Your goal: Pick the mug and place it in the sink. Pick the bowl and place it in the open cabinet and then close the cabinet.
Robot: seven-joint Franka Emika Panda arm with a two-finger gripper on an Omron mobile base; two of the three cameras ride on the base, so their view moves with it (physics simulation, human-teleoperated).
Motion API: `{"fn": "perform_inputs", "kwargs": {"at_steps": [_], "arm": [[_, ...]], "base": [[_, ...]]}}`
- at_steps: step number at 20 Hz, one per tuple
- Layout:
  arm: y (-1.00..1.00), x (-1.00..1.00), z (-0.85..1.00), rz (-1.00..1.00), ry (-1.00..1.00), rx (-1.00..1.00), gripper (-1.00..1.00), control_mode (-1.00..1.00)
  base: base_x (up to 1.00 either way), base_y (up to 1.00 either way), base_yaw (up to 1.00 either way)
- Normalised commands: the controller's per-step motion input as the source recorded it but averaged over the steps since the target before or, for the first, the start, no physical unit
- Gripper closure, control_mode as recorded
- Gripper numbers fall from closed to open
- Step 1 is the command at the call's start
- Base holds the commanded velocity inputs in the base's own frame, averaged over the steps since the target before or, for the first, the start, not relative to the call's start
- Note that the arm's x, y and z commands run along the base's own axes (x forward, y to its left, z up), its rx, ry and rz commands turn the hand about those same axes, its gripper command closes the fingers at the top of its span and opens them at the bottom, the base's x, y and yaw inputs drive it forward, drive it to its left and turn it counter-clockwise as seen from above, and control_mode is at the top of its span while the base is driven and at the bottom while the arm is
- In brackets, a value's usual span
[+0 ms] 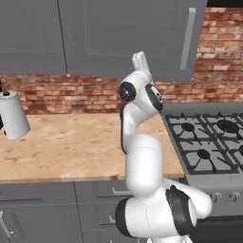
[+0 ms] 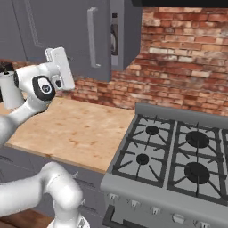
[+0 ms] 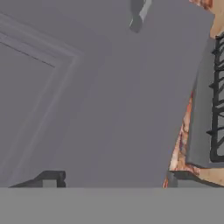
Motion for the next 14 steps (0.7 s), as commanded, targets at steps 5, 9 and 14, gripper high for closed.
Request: {"fn": "perform_inputs", "kwargs": {"at_steps": [5,9,14], "arm": [[-0.27,0.64,0.00,-0.35,0.11,-0.11,-1.00,-1.00],[-0.45,0.44,0.01,-0.18,0.02,-0.01,-1.00,-1.00],[-0.64,0.27,0.05,-0.01,-0.07,0.04,-1.00,-1.00]], "base": [[0.00,0.00,0.00],[0.00,0.00,0.00],[0.00,0.00,0.00]]}}
